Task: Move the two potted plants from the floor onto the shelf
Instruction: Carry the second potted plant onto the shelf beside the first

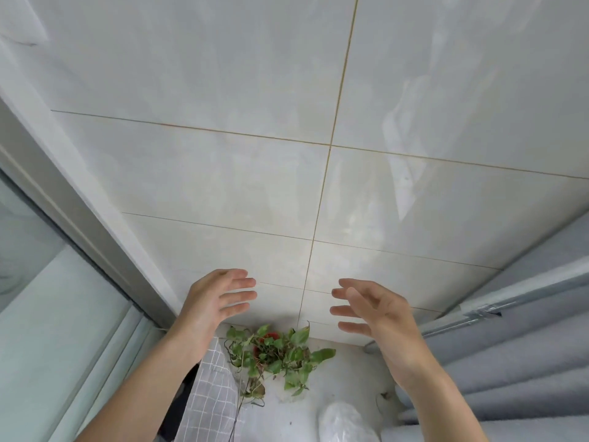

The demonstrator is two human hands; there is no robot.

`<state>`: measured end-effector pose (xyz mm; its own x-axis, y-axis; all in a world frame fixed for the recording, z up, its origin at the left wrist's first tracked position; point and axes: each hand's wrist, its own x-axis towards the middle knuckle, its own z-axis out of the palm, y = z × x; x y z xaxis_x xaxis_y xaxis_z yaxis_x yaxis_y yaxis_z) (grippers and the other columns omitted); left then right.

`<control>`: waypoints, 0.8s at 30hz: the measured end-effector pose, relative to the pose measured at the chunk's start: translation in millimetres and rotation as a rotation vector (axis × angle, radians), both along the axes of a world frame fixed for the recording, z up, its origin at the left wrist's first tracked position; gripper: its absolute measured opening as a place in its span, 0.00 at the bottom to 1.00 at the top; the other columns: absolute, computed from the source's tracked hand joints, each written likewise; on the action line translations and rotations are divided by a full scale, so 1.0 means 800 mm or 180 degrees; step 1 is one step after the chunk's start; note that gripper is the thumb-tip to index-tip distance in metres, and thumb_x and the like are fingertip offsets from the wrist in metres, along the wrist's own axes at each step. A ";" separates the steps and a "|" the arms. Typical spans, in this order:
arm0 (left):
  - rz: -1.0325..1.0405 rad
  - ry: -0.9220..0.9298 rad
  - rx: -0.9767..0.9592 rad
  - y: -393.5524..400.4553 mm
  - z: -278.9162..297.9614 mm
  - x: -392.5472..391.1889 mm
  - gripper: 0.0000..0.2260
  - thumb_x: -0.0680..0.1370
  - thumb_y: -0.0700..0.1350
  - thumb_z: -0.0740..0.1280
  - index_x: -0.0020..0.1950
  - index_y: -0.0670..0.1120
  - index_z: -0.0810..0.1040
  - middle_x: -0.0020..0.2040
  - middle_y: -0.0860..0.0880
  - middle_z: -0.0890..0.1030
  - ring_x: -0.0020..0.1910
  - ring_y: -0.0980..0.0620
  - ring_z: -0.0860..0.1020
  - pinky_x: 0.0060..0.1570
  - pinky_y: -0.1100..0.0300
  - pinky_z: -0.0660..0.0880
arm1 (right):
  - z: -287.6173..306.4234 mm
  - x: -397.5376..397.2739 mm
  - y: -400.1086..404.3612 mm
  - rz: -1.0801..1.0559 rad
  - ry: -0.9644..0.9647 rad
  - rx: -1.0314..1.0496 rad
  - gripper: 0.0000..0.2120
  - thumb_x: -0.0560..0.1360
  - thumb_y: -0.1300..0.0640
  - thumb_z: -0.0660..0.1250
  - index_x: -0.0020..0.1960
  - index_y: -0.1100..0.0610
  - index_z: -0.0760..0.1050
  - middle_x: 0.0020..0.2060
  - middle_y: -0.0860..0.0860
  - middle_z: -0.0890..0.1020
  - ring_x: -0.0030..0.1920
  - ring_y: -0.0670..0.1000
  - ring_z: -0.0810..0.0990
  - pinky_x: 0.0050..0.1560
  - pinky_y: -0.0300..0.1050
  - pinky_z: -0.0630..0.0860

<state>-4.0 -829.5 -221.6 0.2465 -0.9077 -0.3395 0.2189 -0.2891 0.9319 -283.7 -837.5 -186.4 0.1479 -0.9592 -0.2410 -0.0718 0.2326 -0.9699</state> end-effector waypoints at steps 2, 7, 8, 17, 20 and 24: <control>0.0050 0.0001 0.0091 -0.005 -0.015 0.004 0.12 0.81 0.45 0.63 0.57 0.39 0.80 0.51 0.42 0.86 0.50 0.41 0.85 0.50 0.48 0.78 | -0.011 0.006 -0.008 0.0015 0.0018 0.0105 0.09 0.80 0.57 0.65 0.58 0.54 0.80 0.51 0.50 0.86 0.49 0.51 0.86 0.52 0.56 0.82; 0.0174 -0.0036 0.0350 -0.005 -0.075 0.005 0.12 0.82 0.44 0.61 0.57 0.40 0.80 0.51 0.42 0.86 0.50 0.43 0.85 0.48 0.51 0.78 | -0.053 0.005 -0.023 0.0077 0.0109 0.0276 0.09 0.80 0.57 0.65 0.59 0.54 0.80 0.52 0.50 0.86 0.49 0.52 0.86 0.54 0.57 0.82; 0.0187 -0.0005 0.0379 -0.004 -0.090 -0.001 0.12 0.82 0.44 0.61 0.57 0.40 0.80 0.51 0.42 0.86 0.50 0.43 0.85 0.48 0.51 0.78 | -0.063 0.002 -0.024 0.0088 0.0126 0.0298 0.09 0.80 0.57 0.65 0.58 0.55 0.80 0.52 0.50 0.86 0.49 0.52 0.86 0.54 0.57 0.82; 0.0289 0.0203 0.1030 0.009 -0.243 -0.074 0.11 0.82 0.43 0.61 0.57 0.39 0.79 0.51 0.40 0.85 0.49 0.43 0.85 0.48 0.50 0.81 | -0.167 -0.019 -0.019 0.0254 0.0343 0.0480 0.08 0.80 0.57 0.65 0.57 0.54 0.81 0.50 0.50 0.86 0.48 0.51 0.86 0.53 0.54 0.82; 0.0354 0.0250 0.1260 0.018 -0.313 -0.089 0.11 0.81 0.43 0.61 0.58 0.39 0.79 0.52 0.40 0.85 0.49 0.43 0.85 0.52 0.48 0.81 | -0.234 -0.016 -0.017 0.0284 0.0400 0.0642 0.08 0.80 0.56 0.66 0.58 0.54 0.81 0.49 0.51 0.87 0.49 0.52 0.86 0.54 0.57 0.81; 0.0539 0.0285 0.1491 0.031 -0.418 -0.097 0.11 0.81 0.42 0.60 0.59 0.38 0.78 0.52 0.41 0.85 0.48 0.43 0.85 0.53 0.49 0.81 | -0.348 -0.008 -0.014 0.0243 0.0399 0.0820 0.09 0.79 0.56 0.67 0.57 0.56 0.81 0.49 0.52 0.87 0.50 0.53 0.86 0.55 0.57 0.81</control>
